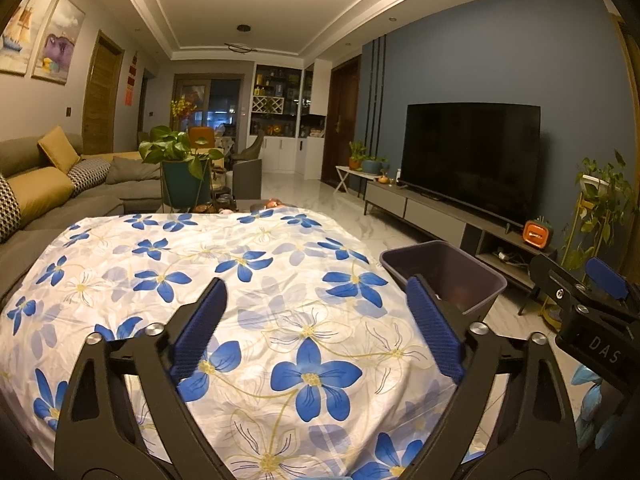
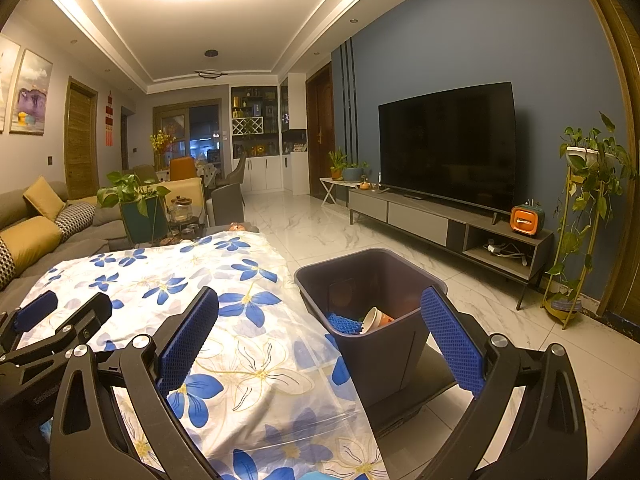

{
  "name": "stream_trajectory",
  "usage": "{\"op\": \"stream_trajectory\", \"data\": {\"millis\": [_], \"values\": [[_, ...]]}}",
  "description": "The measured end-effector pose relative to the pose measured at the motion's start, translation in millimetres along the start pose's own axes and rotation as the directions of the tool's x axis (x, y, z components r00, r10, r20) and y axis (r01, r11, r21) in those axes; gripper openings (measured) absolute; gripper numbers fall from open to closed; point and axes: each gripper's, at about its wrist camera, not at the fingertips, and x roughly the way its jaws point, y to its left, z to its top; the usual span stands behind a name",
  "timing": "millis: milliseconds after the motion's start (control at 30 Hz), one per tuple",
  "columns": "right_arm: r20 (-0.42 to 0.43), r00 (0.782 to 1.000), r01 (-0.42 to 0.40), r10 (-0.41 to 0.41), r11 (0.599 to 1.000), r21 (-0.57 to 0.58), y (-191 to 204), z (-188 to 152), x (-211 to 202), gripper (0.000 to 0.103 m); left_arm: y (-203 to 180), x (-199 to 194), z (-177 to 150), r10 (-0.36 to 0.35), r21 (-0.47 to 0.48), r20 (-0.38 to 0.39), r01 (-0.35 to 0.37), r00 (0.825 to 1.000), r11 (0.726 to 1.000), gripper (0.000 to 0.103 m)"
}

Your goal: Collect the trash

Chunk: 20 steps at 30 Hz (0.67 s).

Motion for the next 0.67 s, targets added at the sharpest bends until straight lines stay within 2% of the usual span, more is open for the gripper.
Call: {"op": "stream_trajectory", "data": {"millis": [67,267,467,667], "values": [[0.001,1.000,0.001,-0.001,1.000,0.001,-0.6,0.1,-0.8,0.097,0.1,0.6,-0.3,-0.004,0.000,-0.005,0.004,1.000,1.000,0.080],[0.001,1.000,0.001,-0.001,1.000,0.002,0.0,1.9,0.6,0.097,1.4,1.4,-2.0,0.001,0.004,-0.004,-0.001,1.000,1.000,0.080],[0.000,1.000,0.002,-0.002,1.000,0.004,-1.3,1.2,0.0,0.097,3.7,2.5,-4.1,0.016,0.002,-0.003,-0.016,1.000,1.000,0.096],[-0.003,1.000,0.005,-0.005,1.000,0.010,-2.4,-0.4,0.4,0.097,7.9,3.0,-3.4,0.032,-0.013,-0.008,-0.032,0.999,0.999,0.097]]}}
